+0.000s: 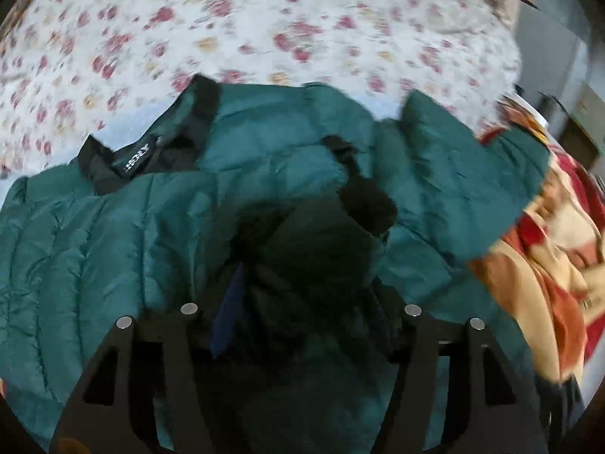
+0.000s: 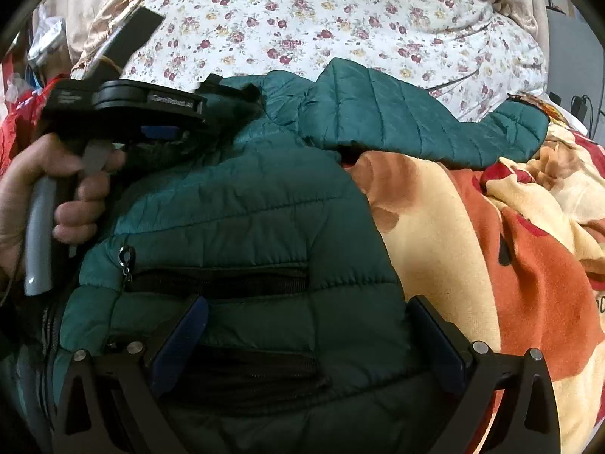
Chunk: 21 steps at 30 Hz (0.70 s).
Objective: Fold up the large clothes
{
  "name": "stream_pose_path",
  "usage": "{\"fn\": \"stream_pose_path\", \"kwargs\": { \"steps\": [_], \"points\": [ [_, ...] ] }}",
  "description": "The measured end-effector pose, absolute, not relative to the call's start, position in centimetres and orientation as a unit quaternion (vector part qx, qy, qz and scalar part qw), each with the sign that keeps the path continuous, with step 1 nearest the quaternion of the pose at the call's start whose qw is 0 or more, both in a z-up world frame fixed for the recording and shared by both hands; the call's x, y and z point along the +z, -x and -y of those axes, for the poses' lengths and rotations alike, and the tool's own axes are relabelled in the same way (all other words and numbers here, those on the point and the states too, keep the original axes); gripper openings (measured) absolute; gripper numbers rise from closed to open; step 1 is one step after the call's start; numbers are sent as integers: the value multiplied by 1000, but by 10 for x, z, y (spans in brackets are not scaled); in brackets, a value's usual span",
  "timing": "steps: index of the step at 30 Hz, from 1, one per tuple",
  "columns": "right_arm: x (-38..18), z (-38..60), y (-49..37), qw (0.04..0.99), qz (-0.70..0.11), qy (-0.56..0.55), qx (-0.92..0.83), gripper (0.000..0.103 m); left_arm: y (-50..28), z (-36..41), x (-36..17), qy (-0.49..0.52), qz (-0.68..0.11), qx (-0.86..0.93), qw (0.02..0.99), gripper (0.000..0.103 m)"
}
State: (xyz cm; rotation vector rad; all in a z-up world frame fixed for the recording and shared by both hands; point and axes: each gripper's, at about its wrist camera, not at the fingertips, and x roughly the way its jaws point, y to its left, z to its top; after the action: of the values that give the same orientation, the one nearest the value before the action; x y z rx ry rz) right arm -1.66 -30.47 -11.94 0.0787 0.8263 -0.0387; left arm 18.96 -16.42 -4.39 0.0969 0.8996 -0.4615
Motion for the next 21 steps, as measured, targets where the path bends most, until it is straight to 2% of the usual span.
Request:
{"fn": "stream_pose_path", "kwargs": {
  "steps": [5, 8, 12, 16, 19, 21],
  "points": [
    [-105, 305, 22, 919, -391, -35, -28, 103, -161, 121, -22, -22, -424, -236, 874, 67],
    [-72, 306, 22, 936, -349, -30, -32, 103, -150, 73, -11, -18, -411, -210, 887, 68],
    [-38, 303, -26, 939, -339, -55, 1, 103, -155, 4, -8, -43, -386, -109, 915, 68],
    [-45, 298, -108, 918, -382, -92, 45, 103, -175, -53, -20, -39, -394, 7, 918, 68],
    [-76, 296, -162, 885, -442, -136, 55, 103, -184, -85, -30, -6, -391, 46, 919, 68],
    [-105, 296, -187, 847, -485, -203, 82, 103, -187, -96, -39, 7, -392, 57, 918, 68]
  ]
}}
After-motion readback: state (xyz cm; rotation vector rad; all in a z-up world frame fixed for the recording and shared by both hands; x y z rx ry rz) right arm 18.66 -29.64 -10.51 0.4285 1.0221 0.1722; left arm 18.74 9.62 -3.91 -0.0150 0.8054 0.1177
